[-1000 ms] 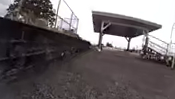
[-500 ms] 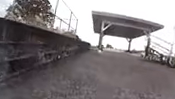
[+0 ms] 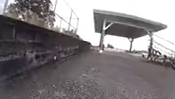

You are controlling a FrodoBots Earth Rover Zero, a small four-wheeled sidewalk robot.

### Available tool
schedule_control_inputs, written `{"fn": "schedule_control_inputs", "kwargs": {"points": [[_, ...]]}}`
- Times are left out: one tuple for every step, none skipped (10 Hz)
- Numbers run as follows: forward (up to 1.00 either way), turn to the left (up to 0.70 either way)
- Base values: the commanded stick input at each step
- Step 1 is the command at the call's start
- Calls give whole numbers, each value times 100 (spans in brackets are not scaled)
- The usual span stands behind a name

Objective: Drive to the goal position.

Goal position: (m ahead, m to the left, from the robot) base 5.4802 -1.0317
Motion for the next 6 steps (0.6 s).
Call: {"fn": "schedule_control_inputs", "kwargs": {"points": [[85,0],[85,0],[85,0],[85,0],[85,0],[85,0]]}}
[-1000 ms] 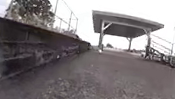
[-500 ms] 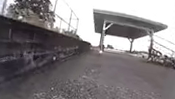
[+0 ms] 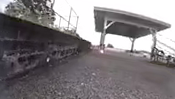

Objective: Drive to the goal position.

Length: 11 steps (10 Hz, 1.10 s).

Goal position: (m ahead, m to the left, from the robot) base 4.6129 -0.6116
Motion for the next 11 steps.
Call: {"fn": "schedule_control_inputs", "kwargs": {"points": [[85,0],[85,0],[85,0],[85,-2],[85,-7],[85,-13],[85,-21],[85,-20],[85,-4],[85,0],[85,0]]}}
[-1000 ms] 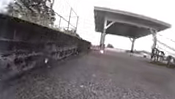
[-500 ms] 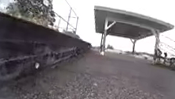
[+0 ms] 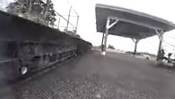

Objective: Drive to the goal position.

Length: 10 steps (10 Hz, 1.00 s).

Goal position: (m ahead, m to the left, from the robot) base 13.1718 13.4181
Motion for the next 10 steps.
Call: {"fn": "schedule_control_inputs", "kwargs": {"points": [[85,0],[85,0],[85,0],[85,0],[85,0],[85,0],[85,0],[85,0],[85,0],[85,0]]}}
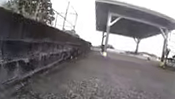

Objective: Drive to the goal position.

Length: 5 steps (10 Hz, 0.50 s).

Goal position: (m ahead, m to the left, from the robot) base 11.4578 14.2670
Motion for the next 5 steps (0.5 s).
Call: {"fn": "schedule_control_inputs", "kwargs": {"points": [[85,0],[85,0],[85,0],[85,0],[85,0]]}}
